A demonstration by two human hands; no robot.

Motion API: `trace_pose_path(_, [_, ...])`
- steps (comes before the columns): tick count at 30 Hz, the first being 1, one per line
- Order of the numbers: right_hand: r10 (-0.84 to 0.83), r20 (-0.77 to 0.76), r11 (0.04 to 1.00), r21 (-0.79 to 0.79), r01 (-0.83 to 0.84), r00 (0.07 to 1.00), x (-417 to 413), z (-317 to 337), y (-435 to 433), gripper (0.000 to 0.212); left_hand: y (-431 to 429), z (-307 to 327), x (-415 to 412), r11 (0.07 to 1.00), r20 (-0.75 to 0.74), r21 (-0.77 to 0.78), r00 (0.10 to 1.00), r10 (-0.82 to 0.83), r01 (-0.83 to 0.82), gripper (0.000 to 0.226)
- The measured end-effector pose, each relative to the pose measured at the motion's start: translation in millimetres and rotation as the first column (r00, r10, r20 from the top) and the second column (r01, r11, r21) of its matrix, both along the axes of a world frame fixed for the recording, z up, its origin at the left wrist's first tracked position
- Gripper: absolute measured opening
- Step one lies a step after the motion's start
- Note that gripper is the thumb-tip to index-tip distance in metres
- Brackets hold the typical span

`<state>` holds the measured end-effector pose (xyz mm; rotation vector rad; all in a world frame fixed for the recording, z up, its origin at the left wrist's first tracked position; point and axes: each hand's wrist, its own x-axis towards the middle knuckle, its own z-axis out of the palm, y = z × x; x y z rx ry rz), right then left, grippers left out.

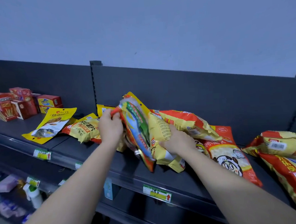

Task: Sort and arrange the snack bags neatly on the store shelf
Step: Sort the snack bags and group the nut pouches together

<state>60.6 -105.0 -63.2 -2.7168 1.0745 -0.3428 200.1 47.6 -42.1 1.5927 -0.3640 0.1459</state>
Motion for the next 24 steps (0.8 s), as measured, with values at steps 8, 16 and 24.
trace_pose_path(8, [0.036,-0.03,0.999,0.011,-0.036,0.999,25,-13,4,0.09,22,49,7,0.948,0.078,-0.263,0.976,0.206,-0.179,0.028])
trace_pose_path(16, [0.359,0.183,0.933,-0.055,-0.355,0.915,34,-9,20,0.124,21,73,-5,0.846,0.005,-0.516,0.988,0.157,-0.132,0.029])
trace_pose_path(24, [0.299,0.8,0.818,0.067,-0.572,0.521,43,17,29,0.081,29,107,-9,0.712,-0.101,-0.701,0.994,-0.043,-0.041,0.022])
